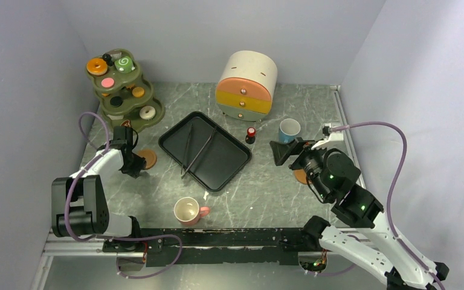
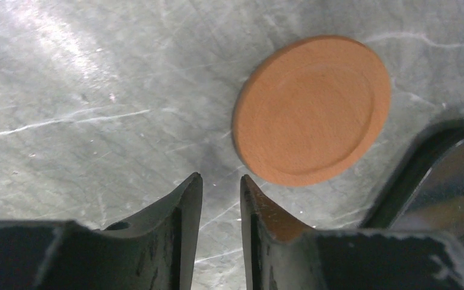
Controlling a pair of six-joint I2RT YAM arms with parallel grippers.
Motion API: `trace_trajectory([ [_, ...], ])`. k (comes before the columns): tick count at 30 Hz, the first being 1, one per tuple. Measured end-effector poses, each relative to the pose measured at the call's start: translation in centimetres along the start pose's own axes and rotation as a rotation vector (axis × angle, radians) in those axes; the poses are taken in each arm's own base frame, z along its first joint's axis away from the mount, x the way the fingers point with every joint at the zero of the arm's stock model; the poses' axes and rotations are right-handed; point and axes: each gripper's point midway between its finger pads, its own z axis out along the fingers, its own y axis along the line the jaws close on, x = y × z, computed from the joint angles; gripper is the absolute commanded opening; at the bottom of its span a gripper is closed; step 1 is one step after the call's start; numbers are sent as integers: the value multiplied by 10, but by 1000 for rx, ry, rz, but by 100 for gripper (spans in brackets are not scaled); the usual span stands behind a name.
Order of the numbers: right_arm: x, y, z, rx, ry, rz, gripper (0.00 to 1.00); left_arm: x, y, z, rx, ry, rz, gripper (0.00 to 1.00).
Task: Serve the afternoon tea
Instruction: Move the coaster to the center of the board.
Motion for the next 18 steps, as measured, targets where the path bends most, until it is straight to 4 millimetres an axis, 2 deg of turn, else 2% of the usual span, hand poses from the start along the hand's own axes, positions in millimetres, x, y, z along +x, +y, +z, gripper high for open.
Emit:
trace_trajectory([
  [7,5,1,5,5,19,-9,89,-2,-22,-7,75,-7,49,28],
  [11,6,2,6,1,23,-10,89,-2,-33,-12,116,-18,61,32],
  [18,6,2,6,1,21,-10,90,8,-52,-9,179,5,101,33],
])
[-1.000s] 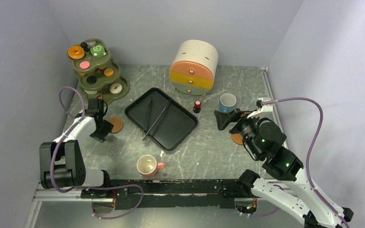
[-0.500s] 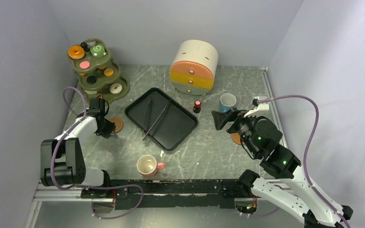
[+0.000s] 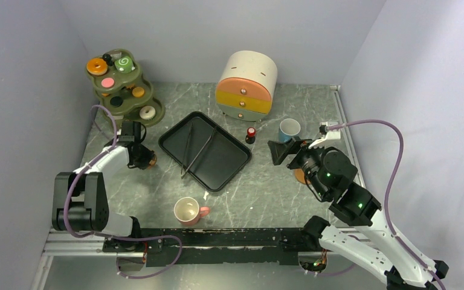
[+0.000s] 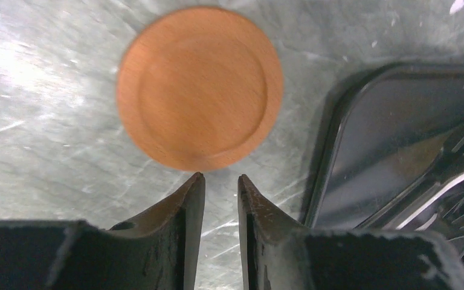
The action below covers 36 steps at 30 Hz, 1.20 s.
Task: Serve the afternoon tea
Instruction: Move the coaster to the center of the board.
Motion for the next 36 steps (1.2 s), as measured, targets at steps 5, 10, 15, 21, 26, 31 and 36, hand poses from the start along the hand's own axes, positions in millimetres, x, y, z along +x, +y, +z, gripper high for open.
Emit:
trace_trajectory([
  [5,1,0,0,0,0,0,90,15,-10,5,19,29,57,34],
  [10,2,0,2,2,2,-2,90,17,-13,13,25,29,75,33],
  [15,2,0,3,2,0,-9,90,13,-18,23,19,24,92,30],
  [21,1,-1,3,8,-2,-14,91,1,-22,30,-4,-7,73,27],
  [26,1,-2,4,11,-3,-20,91,-16,-12,34,-44,-44,21,26],
  [31,1,-2,3,10,-5,-19,91,-36,2,38,-74,-78,-35,24],
  [36,3,-4,1,8,-9,-16,91,-49,11,40,-98,-97,-67,24],
])
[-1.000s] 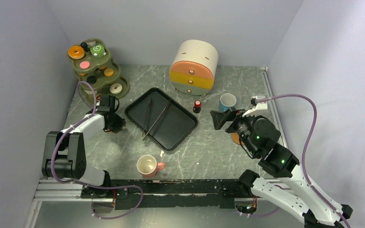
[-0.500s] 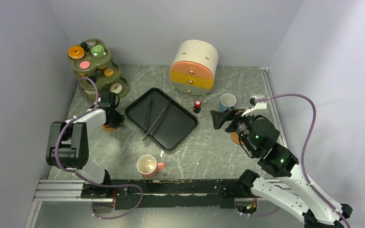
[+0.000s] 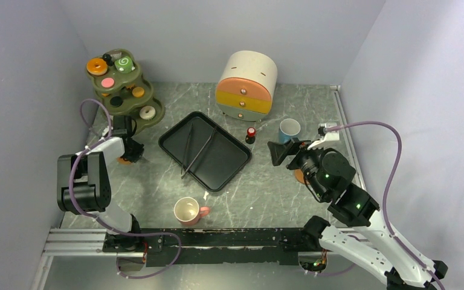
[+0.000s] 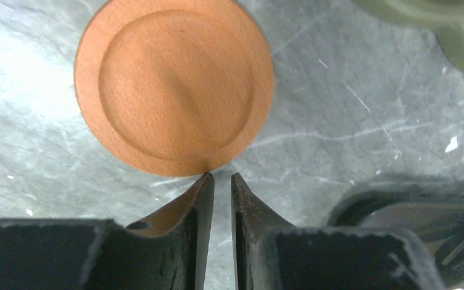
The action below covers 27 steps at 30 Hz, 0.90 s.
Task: Serve the afternoon tea
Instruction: Move the coaster to the center of the board.
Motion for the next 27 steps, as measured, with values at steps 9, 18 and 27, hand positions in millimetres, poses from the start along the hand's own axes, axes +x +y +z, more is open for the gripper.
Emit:
trace_trajectory([
  [9,12,1,12,10,32,-18,91,-25,22,5,-65,-36,-64,27],
  [18,12,3,12,2,34,-22,91,-44,43,8,-108,-50,-133,28],
  [27,15,8,12,-23,50,-4,91,-55,75,-10,-209,-88,-174,32],
])
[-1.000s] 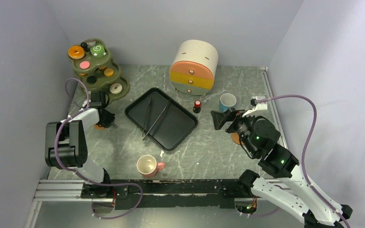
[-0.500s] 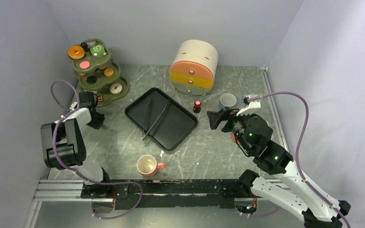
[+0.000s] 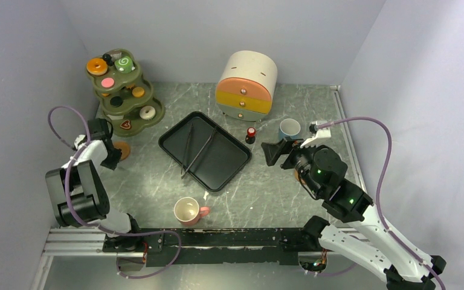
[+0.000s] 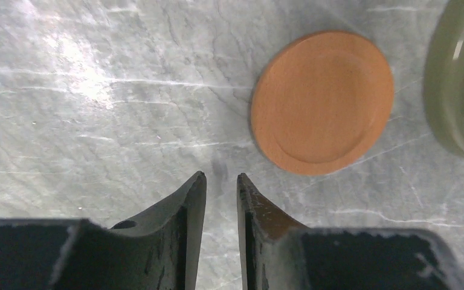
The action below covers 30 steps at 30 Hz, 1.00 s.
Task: Serve the afternoon tea
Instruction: Move the coaster to the center of the board.
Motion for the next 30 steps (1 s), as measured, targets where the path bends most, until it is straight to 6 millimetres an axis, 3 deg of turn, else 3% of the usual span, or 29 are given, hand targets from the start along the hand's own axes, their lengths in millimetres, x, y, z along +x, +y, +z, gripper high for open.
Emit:
trace_trajectory([
  [5,6,4,1,-17,20,19,91,-13,-2,-19,37,-34,10,34],
  [9,19,6,6,-20,69,36,88,-19,-17,-37,133,-32,86,40],
  [12,35,4,12,7,127,45,77,-16,-35,-58,279,-8,195,48],
  [16,67,-6,21,77,238,39,53,-7,-59,-95,518,17,336,62],
  [18,84,-15,25,136,294,34,45,-1,-65,-113,624,22,392,73],
  [19,90,-19,27,161,313,31,40,4,-67,-121,670,26,420,94],
  [23,116,-40,32,289,384,4,0,28,-71,-147,831,58,517,98],
  [27,131,-70,37,443,416,-34,0,55,-75,-169,947,89,635,97],
  [30,133,-103,42,576,423,-36,0,66,-78,-185,1005,70,710,98],
])
